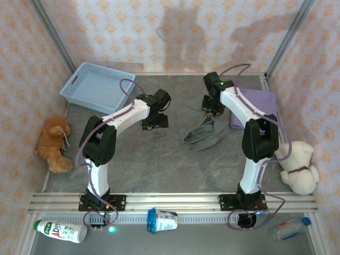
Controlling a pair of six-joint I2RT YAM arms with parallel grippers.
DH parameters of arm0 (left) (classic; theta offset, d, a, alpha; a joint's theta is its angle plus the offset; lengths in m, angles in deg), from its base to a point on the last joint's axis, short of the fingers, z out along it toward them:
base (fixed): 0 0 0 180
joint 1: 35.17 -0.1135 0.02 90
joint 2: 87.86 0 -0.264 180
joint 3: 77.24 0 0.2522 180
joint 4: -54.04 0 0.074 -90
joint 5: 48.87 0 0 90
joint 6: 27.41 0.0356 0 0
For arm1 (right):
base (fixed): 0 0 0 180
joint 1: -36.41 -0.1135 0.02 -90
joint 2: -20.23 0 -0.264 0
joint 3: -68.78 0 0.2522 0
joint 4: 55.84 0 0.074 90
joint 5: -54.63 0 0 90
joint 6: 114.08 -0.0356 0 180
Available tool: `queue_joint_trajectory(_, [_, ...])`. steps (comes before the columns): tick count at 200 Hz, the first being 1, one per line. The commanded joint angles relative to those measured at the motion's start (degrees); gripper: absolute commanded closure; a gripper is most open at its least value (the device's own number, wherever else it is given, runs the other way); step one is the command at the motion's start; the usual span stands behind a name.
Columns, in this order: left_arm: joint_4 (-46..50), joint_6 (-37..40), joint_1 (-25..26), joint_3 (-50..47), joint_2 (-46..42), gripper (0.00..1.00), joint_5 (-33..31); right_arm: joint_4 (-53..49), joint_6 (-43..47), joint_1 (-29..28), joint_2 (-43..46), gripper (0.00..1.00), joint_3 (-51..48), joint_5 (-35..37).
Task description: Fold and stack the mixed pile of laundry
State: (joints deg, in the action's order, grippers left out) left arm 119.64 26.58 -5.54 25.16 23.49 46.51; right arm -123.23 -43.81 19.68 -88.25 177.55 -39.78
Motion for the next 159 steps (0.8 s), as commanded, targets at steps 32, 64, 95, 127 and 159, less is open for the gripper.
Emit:
queue_joint_trajectory(32, [5.6,0.1,-0.5,-1.9,0.5,0.26,-4.7,-8.7,4.9,4.5,0.3,1.0,9.3,15.4])
queue_joint_trajectory(64, [6.6,0.7,-0.5,-1.5,0.9,0.26,-5.4,-6.9,7.4,9.3,-1.6,1.0,11.0,13.2])
queue_joint_trajectory(95, [7.3,1.2,-0.5,-2.1,0.4,0.26,-6.8,-5.9,7.8,13.2,-4.5,1.0,15.8,7.2])
queue_joint_trajectory(127, [6.5,1.0,-0.5,-4.8,-1.0,0.26,-7.9,-7.0,7.1,15.6,-6.5,1.0,22.7,1.9])
queue_joint_trajectory(159, [5.7,0.8,-0.7,-7.0,-1.6,0.26,-8.7,-8.8,6.4,18.0,-6.9,1.0,28.9,-2.6])
